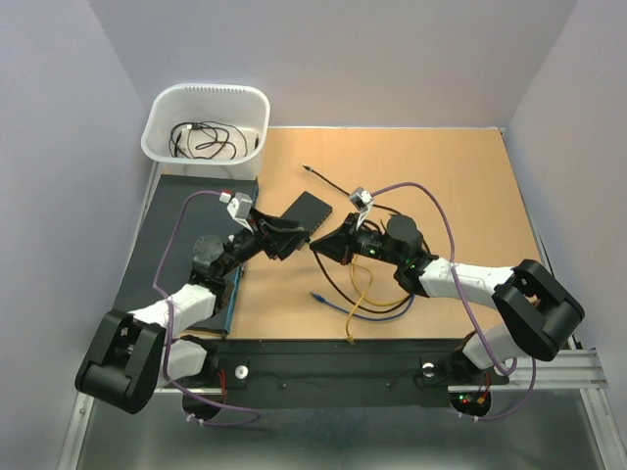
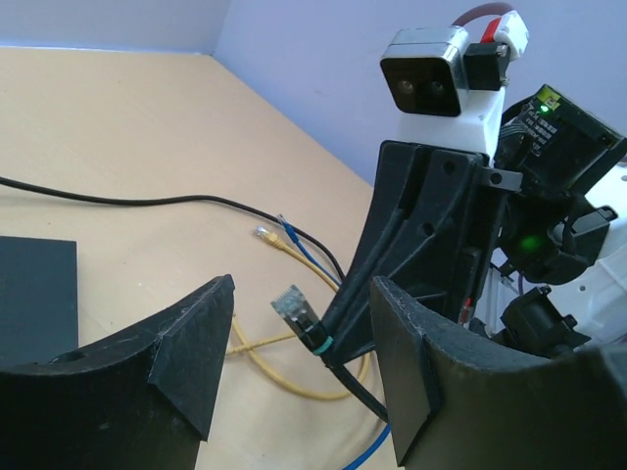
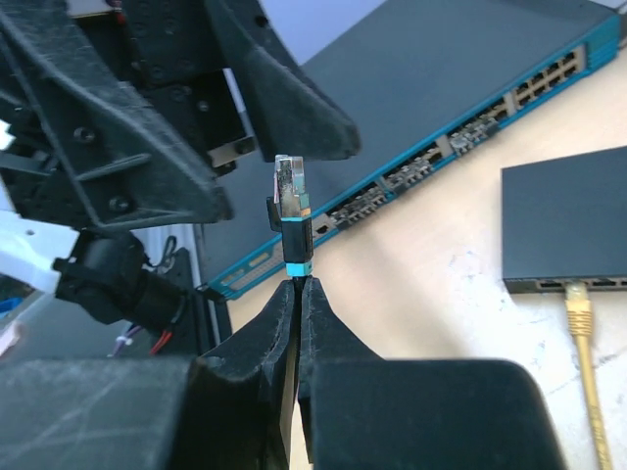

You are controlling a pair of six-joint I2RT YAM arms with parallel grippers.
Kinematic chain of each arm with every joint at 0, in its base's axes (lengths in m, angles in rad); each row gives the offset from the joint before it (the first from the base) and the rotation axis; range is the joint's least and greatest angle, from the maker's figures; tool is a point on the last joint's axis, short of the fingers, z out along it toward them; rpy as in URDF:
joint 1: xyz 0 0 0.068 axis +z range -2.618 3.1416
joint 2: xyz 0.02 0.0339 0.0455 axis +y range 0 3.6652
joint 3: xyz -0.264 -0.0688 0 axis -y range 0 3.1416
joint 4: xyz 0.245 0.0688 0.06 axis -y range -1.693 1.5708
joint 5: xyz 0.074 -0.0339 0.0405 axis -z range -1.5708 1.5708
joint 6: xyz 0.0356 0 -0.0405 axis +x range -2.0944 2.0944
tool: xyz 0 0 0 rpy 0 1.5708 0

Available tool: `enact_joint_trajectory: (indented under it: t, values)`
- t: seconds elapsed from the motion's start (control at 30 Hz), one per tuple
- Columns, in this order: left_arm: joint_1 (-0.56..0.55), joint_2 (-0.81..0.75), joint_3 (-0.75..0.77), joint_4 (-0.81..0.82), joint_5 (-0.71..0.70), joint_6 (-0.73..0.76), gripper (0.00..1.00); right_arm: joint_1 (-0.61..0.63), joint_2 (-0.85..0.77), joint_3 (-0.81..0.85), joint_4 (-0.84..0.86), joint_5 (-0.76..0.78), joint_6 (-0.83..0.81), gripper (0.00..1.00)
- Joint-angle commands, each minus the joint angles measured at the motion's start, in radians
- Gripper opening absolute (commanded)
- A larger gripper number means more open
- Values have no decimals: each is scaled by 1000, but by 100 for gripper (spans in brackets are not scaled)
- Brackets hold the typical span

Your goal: Insert the plug into the switch port

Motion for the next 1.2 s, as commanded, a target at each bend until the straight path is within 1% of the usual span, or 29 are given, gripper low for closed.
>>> enact_joint_trajectory:
  t: [0.0,0.1,0.13,0.17,0.2,0.3,0.33,0.4,0.43,0.47,0.5,0.6,0.63,0.67,0.7,0.73,0.77,0.8,0.83,0.87,0.9,0.97,1.0,1.03,1.07,1.1,1.13,1.17]
  values:
    - [-6,-7,18,73,-7,28,67,-7,-28,2,113,-73,42,0]
    - [-6,-4,19,76,1,30,63,-9,-10,8,123,-93,51,0]
    - [-6,0,19,79,4,30,58,-9,-4,10,126,-101,56,1]
    - [-8,1,19,81,9,28,55,-10,4,11,130,-104,60,0]
    - [-8,4,21,86,16,28,49,-10,15,14,133,-110,63,0]
    - [-6,7,18,90,24,27,36,-12,29,17,158,-112,79,0]
    - [-6,5,16,89,32,28,28,-12,29,17,163,-103,80,0]
    - [-8,-1,10,76,38,36,19,-13,32,17,172,-99,89,0]
    - [-6,-10,7,64,35,43,10,-13,35,22,173,-96,93,0]
    - [-6,-15,5,60,36,42,3,-12,35,25,175,-96,94,0]
    - [-8,-18,7,35,27,40,0,-13,35,23,175,-90,96,0]
    - [-6,-33,27,-43,6,39,0,-12,18,16,172,-64,85,9]
    - [-8,-39,30,-57,1,28,0,-13,12,13,170,-49,83,25]
    - [-8,-44,36,-86,-8,19,0,-13,-5,17,143,-34,68,34]
    - [-8,-49,39,-86,-8,10,0,-13,-17,26,111,-33,50,38]
    - [-8,-61,42,-120,-20,-1,0,-12,-28,33,74,1,30,43]
    - [-8,-67,50,-155,-33,-16,0,-13,-60,54,-16,26,-13,55]
    - [-9,-75,70,-239,-69,-21,0,-12,-79,62,-58,46,-41,61]
    - [-9,-88,82,-284,-91,-29,0,-13,-99,74,-154,98,-67,64]
    - [-11,-95,94,-334,-117,-33,0,-12,-112,88,-207,127,-94,65]
    - [-9,-102,122,-435,-175,-55,0,4,-143,124,-324,204,-167,65]
    - [-11,-99,157,-550,-243,-79,0,37,-160,158,-428,311,-249,65]
    - [-11,-95,195,-638,-282,-99,0,77,-168,196,-472,366,-318,65]
    - [-12,-78,211,-673,-293,-105,0,102,-165,213,-510,470,-347,65]
    - [-11,-69,228,-700,-301,-111,0,123,-162,232,-570,530,-373,65]
    - [-17,-62,252,-748,-316,-119,0,175,-154,256,-592,583,-418,65]
    - [-20,-49,266,-775,-327,-122,0,200,-146,269,-607,655,-433,65]
    - [-23,-46,275,-792,-336,-124,0,214,-142,278,-627,677,-443,65]
